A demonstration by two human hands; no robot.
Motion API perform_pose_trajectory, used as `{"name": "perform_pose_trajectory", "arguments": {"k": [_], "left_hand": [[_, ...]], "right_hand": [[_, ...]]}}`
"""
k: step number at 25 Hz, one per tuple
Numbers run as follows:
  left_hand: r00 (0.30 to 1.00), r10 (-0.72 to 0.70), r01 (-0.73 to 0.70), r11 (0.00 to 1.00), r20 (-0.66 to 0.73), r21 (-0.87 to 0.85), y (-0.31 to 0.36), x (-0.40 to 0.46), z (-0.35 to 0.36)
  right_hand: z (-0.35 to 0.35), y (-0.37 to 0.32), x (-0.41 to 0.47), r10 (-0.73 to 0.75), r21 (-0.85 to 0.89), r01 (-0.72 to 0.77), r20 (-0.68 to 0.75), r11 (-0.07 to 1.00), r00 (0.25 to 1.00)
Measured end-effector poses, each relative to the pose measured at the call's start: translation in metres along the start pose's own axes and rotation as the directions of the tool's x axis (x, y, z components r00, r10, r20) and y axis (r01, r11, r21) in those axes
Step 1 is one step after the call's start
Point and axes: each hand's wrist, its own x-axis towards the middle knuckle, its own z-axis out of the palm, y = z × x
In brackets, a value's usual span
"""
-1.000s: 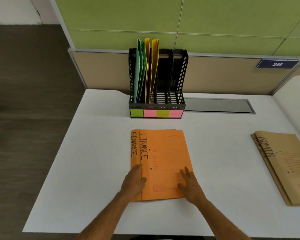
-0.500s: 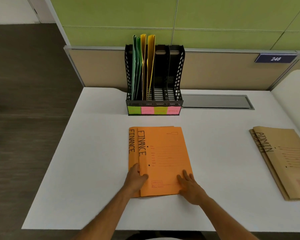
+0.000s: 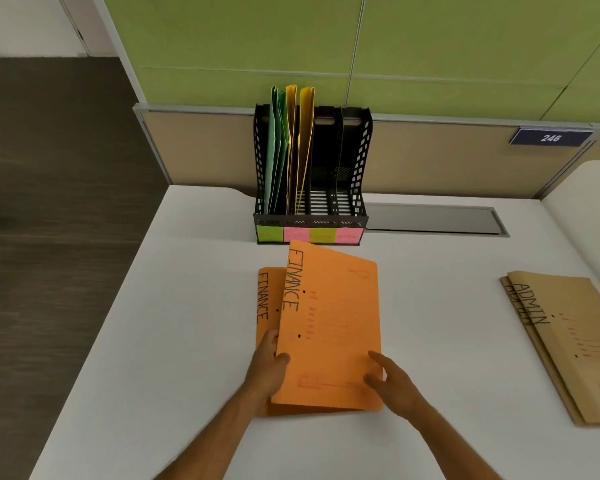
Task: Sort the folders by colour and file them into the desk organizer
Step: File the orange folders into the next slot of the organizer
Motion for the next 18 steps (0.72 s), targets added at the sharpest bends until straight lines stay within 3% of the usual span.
{"name": "perform_pose_trajectory", "arguments": {"k": [4,7,14,18], "left_hand": [[0.998,0.047,-0.043,0.993,0.037,-0.11,0.008,0.006,-0.034],[0.998,0.04,-0.034,0.991,0.046,-0.13,0.016,0.004,-0.049],[0.985,0.092,-0.055,0.971,0.148,-0.234,0.027,0.011,-0.052],[0.98,0.109,-0.069,0.971,0.168,-0.227,0.034,0.025,-0.058]], "right_hand": [[-0.032,-0.02,0.0,0.08,0.439,-0.024,-0.108,0.898,0.991],[-0.055,-0.04,-0.002,0.062,0.634,0.012,-0.095,0.773,0.994],[-0.062,-0.063,0.002,-0.115,0.744,-0.024,0.134,0.668,0.984],[-0.07,-0.072,0.001,-0.196,0.705,0.047,0.133,0.708,0.972]]}}
